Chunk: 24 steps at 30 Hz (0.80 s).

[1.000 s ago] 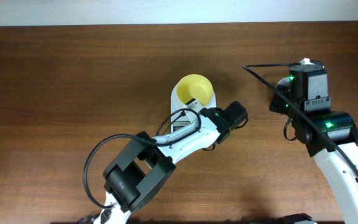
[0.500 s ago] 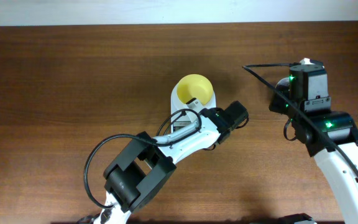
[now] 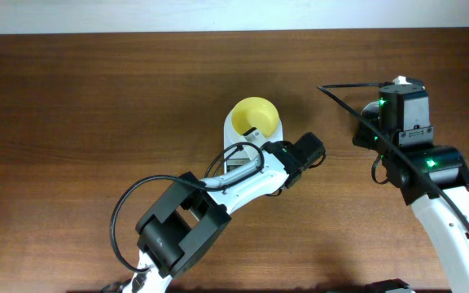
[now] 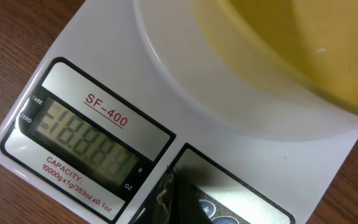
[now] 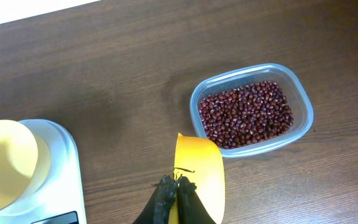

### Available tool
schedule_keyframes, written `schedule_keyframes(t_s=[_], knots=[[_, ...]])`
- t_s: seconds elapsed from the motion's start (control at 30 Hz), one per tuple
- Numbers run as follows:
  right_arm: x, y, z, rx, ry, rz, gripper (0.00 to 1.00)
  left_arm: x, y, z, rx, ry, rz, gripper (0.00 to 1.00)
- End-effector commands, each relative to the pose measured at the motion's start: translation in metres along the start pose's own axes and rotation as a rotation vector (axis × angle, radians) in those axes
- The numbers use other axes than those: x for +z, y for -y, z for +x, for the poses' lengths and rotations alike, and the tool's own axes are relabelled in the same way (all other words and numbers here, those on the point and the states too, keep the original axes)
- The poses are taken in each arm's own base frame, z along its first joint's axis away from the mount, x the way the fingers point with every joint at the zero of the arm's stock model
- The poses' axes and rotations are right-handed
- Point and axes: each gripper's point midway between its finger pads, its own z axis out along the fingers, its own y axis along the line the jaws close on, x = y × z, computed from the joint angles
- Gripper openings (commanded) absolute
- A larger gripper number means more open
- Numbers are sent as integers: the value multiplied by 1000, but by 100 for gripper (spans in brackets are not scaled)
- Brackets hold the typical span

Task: Scoop item into bowl and weigh 50g on scale

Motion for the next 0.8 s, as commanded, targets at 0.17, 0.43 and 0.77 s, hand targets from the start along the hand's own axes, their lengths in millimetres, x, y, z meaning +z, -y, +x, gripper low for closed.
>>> schedule_keyframes(t_s=[0.17,0.43,0.77], knots=[[-4,-2,-8,5,19,-12,4,8,-5,4,8,-1,-32,0],[-4,-2,-8,5,20,-11,4,-12,-4,4,8,-29,-6,0],[-4,-1,-8,4,22,-4,4,-67,-14,-16,37,-28,37,0]])
